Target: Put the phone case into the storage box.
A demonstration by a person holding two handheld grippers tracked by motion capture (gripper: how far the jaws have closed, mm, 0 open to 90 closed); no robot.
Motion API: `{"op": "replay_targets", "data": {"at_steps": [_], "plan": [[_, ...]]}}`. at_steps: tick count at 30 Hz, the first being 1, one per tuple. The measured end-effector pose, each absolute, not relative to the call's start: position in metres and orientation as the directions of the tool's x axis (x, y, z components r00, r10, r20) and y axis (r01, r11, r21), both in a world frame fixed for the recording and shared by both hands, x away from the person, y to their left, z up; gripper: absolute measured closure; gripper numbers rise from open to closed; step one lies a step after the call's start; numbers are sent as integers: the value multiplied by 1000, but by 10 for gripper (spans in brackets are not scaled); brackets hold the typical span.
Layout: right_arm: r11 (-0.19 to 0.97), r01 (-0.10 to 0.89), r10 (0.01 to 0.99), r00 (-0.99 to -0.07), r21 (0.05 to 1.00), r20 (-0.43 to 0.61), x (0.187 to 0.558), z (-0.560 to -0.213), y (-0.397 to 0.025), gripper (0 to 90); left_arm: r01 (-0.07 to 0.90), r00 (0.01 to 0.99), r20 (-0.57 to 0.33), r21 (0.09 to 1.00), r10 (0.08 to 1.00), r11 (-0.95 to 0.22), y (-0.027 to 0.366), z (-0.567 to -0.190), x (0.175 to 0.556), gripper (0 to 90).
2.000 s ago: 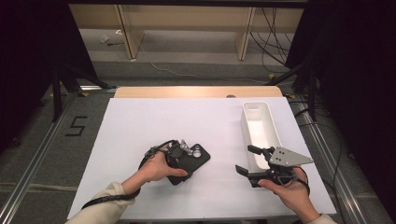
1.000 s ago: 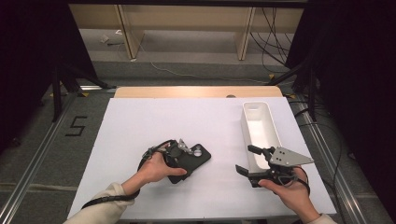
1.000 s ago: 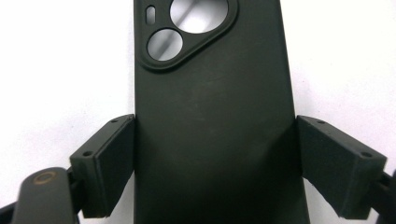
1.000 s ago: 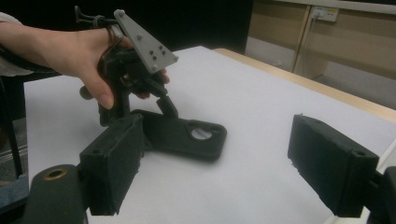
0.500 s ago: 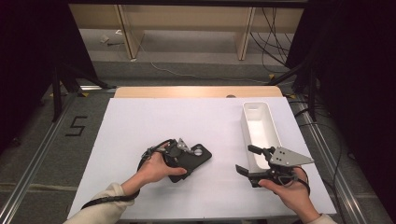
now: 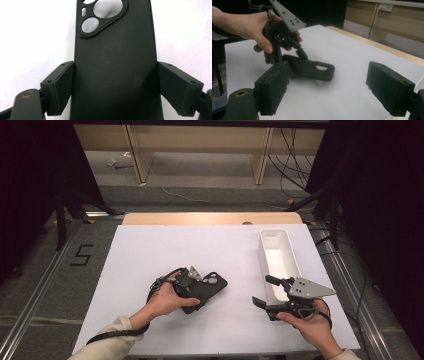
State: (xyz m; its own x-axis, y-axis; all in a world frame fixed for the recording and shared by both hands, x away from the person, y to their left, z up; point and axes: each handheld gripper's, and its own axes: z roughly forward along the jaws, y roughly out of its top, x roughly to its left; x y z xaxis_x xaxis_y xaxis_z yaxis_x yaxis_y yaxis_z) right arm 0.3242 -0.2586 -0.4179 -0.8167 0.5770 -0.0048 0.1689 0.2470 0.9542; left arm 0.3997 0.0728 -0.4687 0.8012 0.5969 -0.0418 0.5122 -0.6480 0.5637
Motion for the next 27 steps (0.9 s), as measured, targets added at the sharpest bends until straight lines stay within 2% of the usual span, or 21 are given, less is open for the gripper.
{"op": "replay_targets", "data": {"at_steps": [27], "plan": [[245,175,598,-801,954,-6,327,-416,-256,182,444,782,-17,717,623,-538,83,-447,387,173]]}}
